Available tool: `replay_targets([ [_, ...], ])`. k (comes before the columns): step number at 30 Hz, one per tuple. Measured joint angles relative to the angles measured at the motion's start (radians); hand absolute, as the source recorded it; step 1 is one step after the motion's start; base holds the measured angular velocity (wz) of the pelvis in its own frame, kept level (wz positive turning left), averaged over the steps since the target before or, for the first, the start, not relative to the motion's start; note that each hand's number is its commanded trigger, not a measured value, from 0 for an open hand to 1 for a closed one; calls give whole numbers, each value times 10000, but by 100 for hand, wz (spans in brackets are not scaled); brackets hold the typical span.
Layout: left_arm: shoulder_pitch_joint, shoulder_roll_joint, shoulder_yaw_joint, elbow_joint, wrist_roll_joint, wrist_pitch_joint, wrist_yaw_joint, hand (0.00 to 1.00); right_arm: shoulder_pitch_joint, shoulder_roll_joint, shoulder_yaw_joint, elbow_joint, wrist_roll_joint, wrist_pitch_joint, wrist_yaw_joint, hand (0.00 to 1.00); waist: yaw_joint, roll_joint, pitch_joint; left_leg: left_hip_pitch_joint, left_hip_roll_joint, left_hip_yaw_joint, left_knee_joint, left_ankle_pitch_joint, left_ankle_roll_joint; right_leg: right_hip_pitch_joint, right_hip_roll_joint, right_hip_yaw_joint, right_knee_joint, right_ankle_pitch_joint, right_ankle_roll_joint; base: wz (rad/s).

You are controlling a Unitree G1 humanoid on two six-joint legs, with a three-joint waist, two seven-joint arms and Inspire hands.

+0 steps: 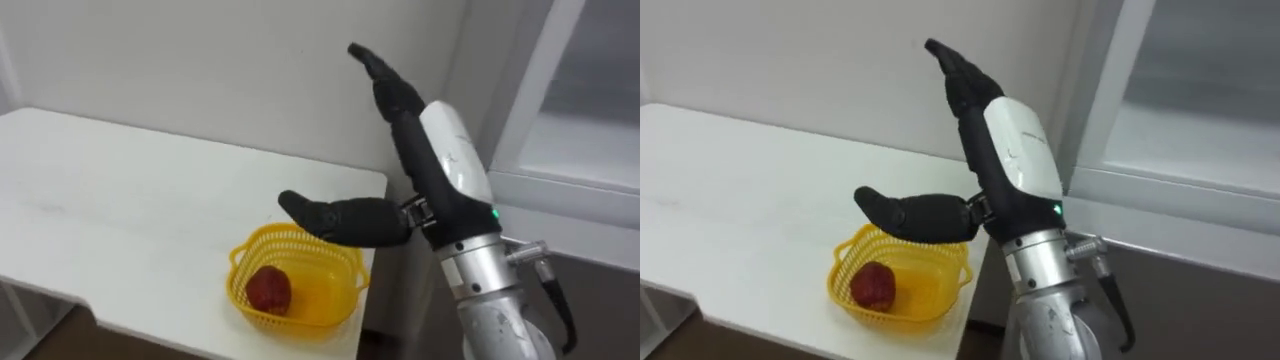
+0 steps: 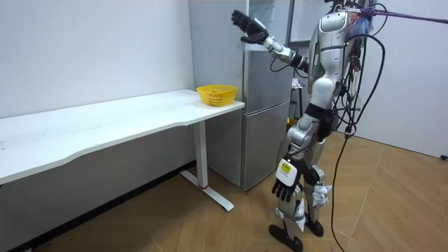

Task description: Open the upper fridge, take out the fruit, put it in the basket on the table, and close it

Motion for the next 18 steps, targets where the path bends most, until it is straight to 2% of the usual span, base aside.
replay_targets([
  [3, 90, 9, 1, 60, 16, -7, 2, 0, 356, 36, -268, -666, 289, -146, -93, 0, -222, 123, 0, 263, 81, 303, -170, 2, 3, 10, 7, 336, 89, -1, 1, -32],
  [6, 106, 6, -53, 258, -76, -134, 10, 0, 668, 52, -341, -1086, 530, -342, -92, 0, -563, 118, 7, 462, 135, 493, -294, 17, -22, 54, 44, 612, 98, 10, -16, -22],
  [10, 26, -74, -91, 437, -168, -237, 10, 0, 1149, 59, -676, -1713, 568, -440, -98, 0, -1025, 97, 24, 565, 147, 556, -313, 14, -24, 112, 49, 715, 96, 9, -17, -7],
  [13, 1, -119, -69, 447, -184, -294, -17, 0, 1575, 62, -937, -2282, 836, -550, -57, 0, -1161, 63, 37, 592, 153, 675, -312, 6, -23, 106, 66, 764, 74, 9, -17, -6],
  [14, -9, -119, -55, 419, -184, -321, -19, 0, 1615, 49, -1160, -2434, 959, -596, -47, 0, -1288, 44, 39, 597, 148, 683, -311, 4, -19, 104, 64, 767, 60, 9, -16, 0],
  [18, 27, -152, -2, 422, -209, -398, -19, 0, 1683, 54, -1987, -2796, 1103, -751, -206, 0, -1398, 53, 32, 642, 158, 796, -271, -13, 1, 108, 114, 961, -86, 21, -7, -8],
])
